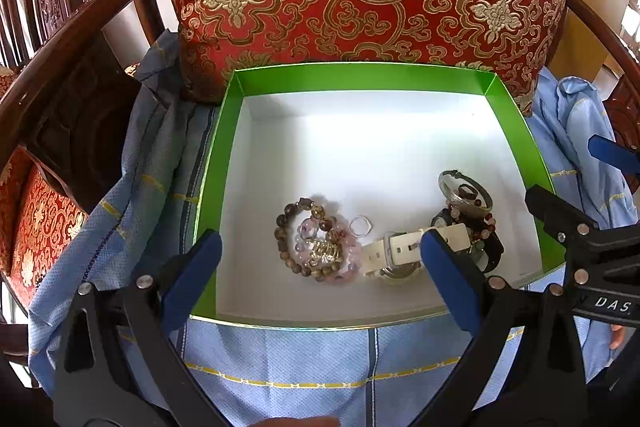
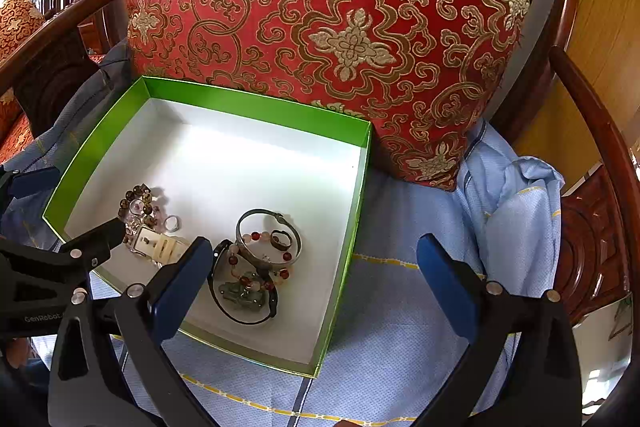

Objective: Organize jewelry

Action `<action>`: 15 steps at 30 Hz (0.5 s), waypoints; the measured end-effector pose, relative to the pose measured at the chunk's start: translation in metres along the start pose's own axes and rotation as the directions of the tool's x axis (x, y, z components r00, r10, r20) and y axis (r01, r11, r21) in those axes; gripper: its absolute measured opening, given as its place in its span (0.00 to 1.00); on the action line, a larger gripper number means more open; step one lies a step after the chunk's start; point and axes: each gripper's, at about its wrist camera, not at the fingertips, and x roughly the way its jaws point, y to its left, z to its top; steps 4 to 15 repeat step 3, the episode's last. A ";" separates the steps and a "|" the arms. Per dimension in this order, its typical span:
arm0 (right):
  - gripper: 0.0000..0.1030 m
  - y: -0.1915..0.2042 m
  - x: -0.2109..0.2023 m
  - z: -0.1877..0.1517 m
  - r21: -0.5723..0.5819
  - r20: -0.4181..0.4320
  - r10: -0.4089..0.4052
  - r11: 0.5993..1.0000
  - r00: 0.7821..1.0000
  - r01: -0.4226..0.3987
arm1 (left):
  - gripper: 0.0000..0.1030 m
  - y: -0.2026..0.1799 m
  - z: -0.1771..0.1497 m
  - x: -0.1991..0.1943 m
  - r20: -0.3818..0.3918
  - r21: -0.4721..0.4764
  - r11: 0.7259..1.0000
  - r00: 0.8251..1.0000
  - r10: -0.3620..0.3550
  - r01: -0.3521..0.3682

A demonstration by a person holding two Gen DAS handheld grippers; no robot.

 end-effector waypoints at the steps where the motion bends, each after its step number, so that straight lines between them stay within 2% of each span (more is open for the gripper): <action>1: 0.97 0.000 0.000 0.000 0.001 0.000 -0.001 1.000 1.000 0.001 | 0.96 0.000 0.000 0.000 -0.001 0.000 1.000 1.000 0.002 -0.002; 15: 0.97 -0.002 0.000 -0.001 0.005 0.000 -0.001 1.000 1.000 0.001 | 0.96 0.000 0.000 0.001 -0.003 -0.002 1.000 1.000 0.005 -0.005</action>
